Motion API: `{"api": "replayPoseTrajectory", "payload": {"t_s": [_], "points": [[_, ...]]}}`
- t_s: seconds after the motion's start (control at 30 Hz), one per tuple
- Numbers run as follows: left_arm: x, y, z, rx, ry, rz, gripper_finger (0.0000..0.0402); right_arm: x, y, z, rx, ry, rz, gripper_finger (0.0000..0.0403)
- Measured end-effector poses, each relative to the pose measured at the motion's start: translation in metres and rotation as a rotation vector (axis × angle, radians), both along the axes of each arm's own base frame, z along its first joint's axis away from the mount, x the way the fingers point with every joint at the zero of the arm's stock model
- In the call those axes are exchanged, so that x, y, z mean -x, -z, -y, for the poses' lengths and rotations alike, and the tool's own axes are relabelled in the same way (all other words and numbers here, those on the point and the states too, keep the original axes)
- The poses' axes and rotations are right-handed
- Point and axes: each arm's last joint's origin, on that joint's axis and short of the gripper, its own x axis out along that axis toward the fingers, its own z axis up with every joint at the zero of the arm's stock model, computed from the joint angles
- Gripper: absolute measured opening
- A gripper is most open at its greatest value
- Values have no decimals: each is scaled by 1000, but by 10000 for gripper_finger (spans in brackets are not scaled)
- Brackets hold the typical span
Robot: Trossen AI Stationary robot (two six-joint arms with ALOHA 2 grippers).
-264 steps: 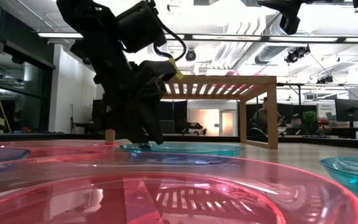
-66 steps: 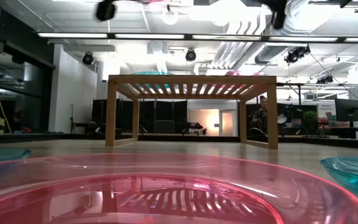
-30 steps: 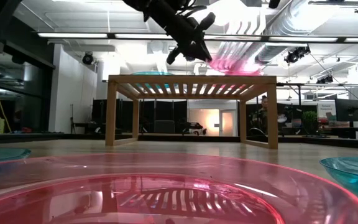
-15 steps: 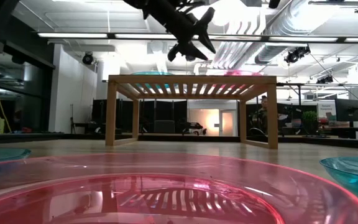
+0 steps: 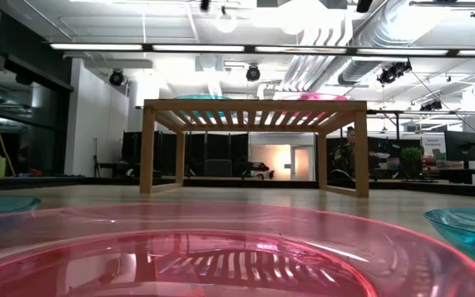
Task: Place and stack plates onto a shelf
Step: Stack the top blue plate on the blue plate
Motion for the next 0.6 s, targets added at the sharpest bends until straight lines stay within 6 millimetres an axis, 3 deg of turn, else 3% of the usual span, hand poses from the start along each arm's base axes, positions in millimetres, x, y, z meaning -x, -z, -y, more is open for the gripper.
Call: {"api": "replayPoseTrajectory", "payload": {"t_s": [0.13,0.3,0.47,0.6], "points": [[27,1,48,-68,73,101,165,-1,4,0,-9,1,-38,177],[52,38,95,-47,64,274,165,-2,6,1,-15,2,-68,177],[67,76,115,-26,13,345,165,-2,7,1,-16,2,-71,177],[75,84,117,-24,13,366,165,-3,7,1,-17,2,-74,177]]}}
